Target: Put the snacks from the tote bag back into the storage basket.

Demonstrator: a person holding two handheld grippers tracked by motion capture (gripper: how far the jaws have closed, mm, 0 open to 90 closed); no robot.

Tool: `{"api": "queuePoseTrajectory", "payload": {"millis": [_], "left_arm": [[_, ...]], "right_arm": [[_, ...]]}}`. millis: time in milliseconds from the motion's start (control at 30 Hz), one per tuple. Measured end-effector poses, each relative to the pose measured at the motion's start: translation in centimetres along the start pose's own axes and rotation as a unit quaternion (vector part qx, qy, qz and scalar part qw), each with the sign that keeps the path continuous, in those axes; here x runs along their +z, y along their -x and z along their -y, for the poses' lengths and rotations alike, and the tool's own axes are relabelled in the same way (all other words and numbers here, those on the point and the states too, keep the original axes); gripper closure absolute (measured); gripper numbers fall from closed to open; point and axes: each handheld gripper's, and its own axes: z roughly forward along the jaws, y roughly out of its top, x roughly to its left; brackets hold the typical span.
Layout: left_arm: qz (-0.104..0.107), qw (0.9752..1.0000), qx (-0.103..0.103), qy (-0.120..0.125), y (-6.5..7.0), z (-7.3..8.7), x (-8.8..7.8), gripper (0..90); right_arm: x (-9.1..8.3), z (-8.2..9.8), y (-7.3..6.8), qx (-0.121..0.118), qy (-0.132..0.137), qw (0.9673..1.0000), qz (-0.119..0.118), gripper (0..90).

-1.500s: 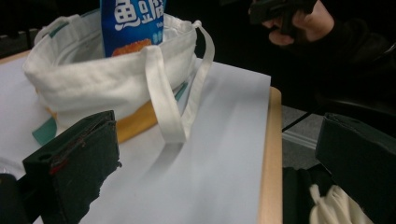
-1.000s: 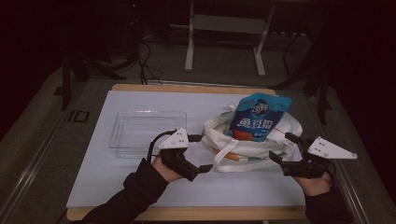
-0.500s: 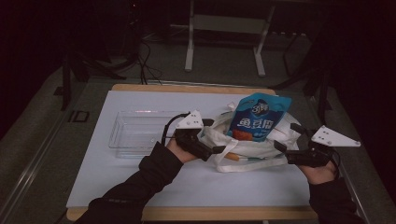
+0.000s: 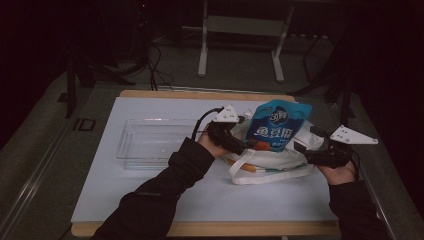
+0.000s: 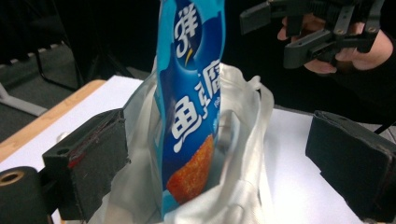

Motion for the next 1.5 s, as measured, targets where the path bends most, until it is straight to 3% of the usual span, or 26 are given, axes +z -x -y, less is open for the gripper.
{"api": "queuePoseTrajectory", "payload": {"millis": [467, 600, 733, 867, 1100, 1200, 1333, 1500], "left_arm": [[0.006, 0.9996, -0.018, -0.023, -1.9, -0.6, 3.7, 19.9], [0.001, 0.9994, -0.003, -0.035, -1.6, -0.8, 4.5, 31.4], [0.003, 0.9988, 0.000, -0.049, -1.5, -1.0, 5.2, 37.5], [0.000, 0.9985, 0.006, -0.054, -1.5, -1.0, 5.6, 49.3], [0.002, 0.9989, -0.012, -0.045, -2.1, -1.3, 5.8, 61.1], [0.000, 0.9986, -0.016, -0.050, -2.2, -1.3, 5.9, 67.9], [-0.003, 0.9985, -0.021, -0.050, -2.3, -1.3, 6.1, 68.8], [-0.004, 0.9983, -0.013, -0.056, -2.2, -1.5, 6.3, 73.1]], "right_arm": [[3.7, 0.0, 2.2, 0.006, -0.011, 0.9990, -0.042, 19.4], [4.5, -0.2, 2.5, -0.009, -0.023, 0.9981, -0.057, 29.4], [5.4, -0.2, 2.8, -0.004, -0.025, 0.9974, -0.068, 34.2], [5.9, -0.3, 3.0, 0.001, -0.025, 0.9967, -0.078, 37.6], [6.3, -0.5, 3.1, -0.004, -0.029, 0.9955, -0.090, 44.9], [6.7, -0.7, 2.9, -0.010, -0.040, 0.9940, -0.101, 52.2], [7.0, -0.7, 2.8, -0.015, -0.042, 0.9935, -0.105, 59.5], [7.0, -0.7, 2.9, -0.013, -0.046, 0.9926, -0.111, 74.2]]}}
